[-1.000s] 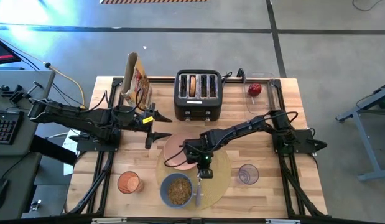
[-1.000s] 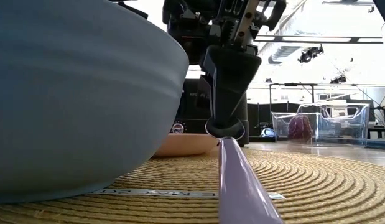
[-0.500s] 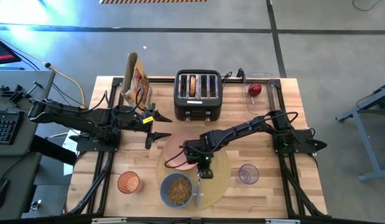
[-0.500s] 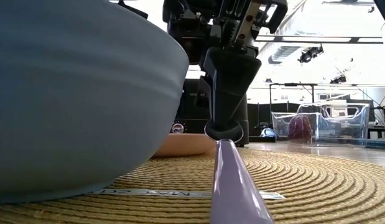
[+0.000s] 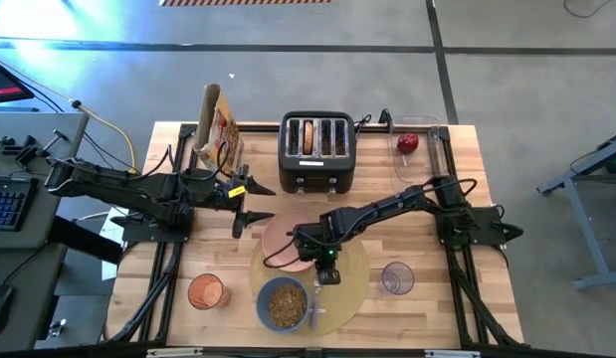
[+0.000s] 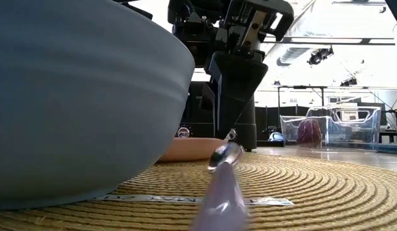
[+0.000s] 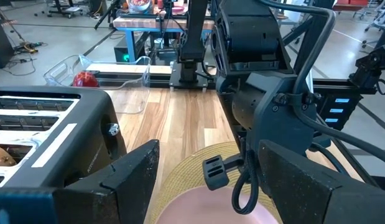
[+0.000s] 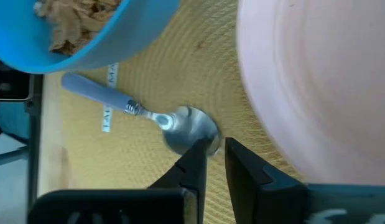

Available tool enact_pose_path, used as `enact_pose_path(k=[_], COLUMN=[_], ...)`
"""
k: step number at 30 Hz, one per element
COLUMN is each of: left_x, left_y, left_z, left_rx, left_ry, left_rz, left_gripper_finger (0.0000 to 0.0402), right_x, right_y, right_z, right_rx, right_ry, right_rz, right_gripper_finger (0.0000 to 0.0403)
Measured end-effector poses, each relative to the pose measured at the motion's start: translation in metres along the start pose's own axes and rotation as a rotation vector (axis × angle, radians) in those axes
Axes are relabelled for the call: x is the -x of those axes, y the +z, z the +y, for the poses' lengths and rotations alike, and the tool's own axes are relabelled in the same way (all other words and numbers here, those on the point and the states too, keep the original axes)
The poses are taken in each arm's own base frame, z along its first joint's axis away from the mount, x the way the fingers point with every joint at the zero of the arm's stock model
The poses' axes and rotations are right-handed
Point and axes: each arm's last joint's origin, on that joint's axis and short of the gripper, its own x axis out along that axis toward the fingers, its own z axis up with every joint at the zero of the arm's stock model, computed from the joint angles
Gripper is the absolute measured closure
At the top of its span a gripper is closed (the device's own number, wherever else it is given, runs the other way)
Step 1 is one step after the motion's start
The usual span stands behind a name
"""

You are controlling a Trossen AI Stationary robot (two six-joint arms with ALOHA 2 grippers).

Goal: Arrange a breakfast setting
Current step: Put the spoon on the place mat, then put the bagel on the plate

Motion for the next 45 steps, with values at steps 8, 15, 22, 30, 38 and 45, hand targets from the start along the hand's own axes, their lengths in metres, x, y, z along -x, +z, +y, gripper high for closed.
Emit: enact_pose_path(k=[8, 15, 22, 30, 38, 45], left_x=[0.000, 0.000, 0.000, 0.000, 0.000, 0.000], left_y=[0.000, 0.000, 0.001, 0.004, 0.008, 0.008], left_z=[0.000, 0.000, 0.000, 0.000, 0.000, 0.000], left_rx=[0.000, 0.002, 0.011, 0.013, 0.015, 0.015], left_ry=[0.000, 0.000, 0.000, 0.000, 0.005, 0.005], left_rz=[0.000, 0.000, -0.009, -0.038, -0.083, -0.082], left_gripper_finger=[0.0137, 0.0137, 0.0137, 0.0137, 0.0137, 0.0137], right_x=[0.000, 0.001, 0.017, 0.065, 0.124, 0.167], right_y=[0.000, -0.006, -0.010, -0.016, -0.029, -0.037], right_z=[-0.001, -0.001, 0.006, 0.019, 0.022, 0.012], right_rx=[-0.004, -0.076, -0.114, -0.099, -0.138, -0.193], right_ry=[-0.016, -0.015, -0.020, -0.165, -0.386, -0.540], right_rz=[0.001, 0.053, 0.080, 0.017, -0.071, -0.187], right_gripper_finger=[0.0359, 0.0359, 0.0359, 0.0359, 0.0359, 0.0359])
